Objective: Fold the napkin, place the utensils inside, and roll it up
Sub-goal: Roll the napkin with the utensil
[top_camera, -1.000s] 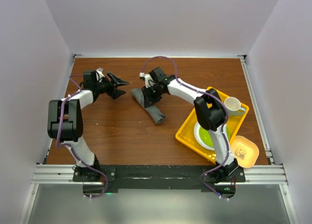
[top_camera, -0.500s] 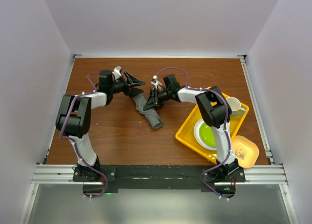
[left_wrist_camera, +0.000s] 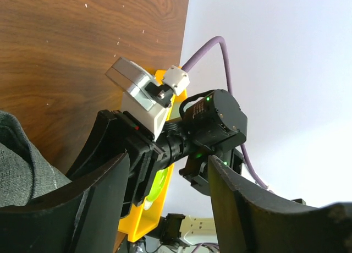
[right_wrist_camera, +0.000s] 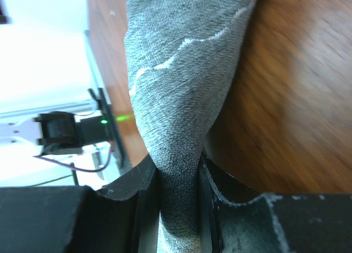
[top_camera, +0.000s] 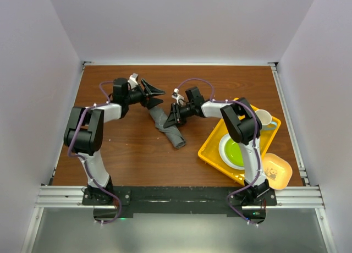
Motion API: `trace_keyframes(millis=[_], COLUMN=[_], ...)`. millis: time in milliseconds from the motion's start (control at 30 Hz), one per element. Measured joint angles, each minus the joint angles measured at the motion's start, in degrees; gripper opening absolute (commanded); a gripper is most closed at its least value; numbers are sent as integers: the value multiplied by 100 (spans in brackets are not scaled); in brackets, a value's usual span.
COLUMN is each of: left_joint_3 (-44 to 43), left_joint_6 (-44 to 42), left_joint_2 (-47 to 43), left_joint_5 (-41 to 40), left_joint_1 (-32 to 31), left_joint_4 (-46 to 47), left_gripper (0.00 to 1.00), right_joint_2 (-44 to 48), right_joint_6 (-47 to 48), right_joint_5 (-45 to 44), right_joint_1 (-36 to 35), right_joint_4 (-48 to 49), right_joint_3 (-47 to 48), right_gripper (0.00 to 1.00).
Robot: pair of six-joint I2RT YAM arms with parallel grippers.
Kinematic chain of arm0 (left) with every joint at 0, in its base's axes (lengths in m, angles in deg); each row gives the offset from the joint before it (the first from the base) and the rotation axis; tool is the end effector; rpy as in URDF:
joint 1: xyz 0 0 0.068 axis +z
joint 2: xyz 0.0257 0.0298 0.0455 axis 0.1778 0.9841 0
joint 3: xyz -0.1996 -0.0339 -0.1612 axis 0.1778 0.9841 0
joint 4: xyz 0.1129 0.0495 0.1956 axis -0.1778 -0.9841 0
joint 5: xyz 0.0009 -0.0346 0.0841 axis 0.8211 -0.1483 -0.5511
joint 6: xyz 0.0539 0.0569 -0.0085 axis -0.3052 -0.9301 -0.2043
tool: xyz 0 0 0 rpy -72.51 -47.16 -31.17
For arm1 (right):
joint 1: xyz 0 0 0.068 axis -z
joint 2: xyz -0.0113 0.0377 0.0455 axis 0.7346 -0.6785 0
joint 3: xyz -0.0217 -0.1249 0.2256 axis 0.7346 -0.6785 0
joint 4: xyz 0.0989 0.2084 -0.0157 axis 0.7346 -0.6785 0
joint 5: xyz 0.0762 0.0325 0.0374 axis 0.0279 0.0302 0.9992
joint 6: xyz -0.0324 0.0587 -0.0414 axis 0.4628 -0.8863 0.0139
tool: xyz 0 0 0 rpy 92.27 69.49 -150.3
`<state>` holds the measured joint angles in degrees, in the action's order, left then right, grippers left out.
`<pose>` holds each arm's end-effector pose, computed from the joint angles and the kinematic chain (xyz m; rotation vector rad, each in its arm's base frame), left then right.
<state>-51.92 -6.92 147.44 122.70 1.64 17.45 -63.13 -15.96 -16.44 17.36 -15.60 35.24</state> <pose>0.3787 -0.1073 0.1870 -0.6670 2.1568 -1.6857 0.3540 0.2665 0.1119 -0.4201 2.5169 1.6137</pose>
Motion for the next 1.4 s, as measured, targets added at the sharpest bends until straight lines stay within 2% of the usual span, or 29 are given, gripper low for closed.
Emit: trace_keyframes(millis=[400, 767, 1167, 1400], left_joint_3=[0, 0, -223, -249], left_joint_6=[-66, -348, -1207, -1515], left_joint_2=[372, 599, 767, 769], left_joint_5=[-81, -131, -247, -256], left_joint_1=[-205, -205, -203, -181], left_joint_4=[-15, -192, -1029, -1270], left_gripper=[61, 60, 59, 59], right_joint_2=[116, 271, 352, 352], right_joint_6=[909, 1593, 2002, 2175], right_joint_5=[-531, -1126, -1620, -1930], right_joint_1=[4, -162, -358, -361], right_joint_4=[-927, -1668, -2258, -2914], right_joint_3=[101, 332, 654, 1051], right_gripper=[31, 37, 52, 65])
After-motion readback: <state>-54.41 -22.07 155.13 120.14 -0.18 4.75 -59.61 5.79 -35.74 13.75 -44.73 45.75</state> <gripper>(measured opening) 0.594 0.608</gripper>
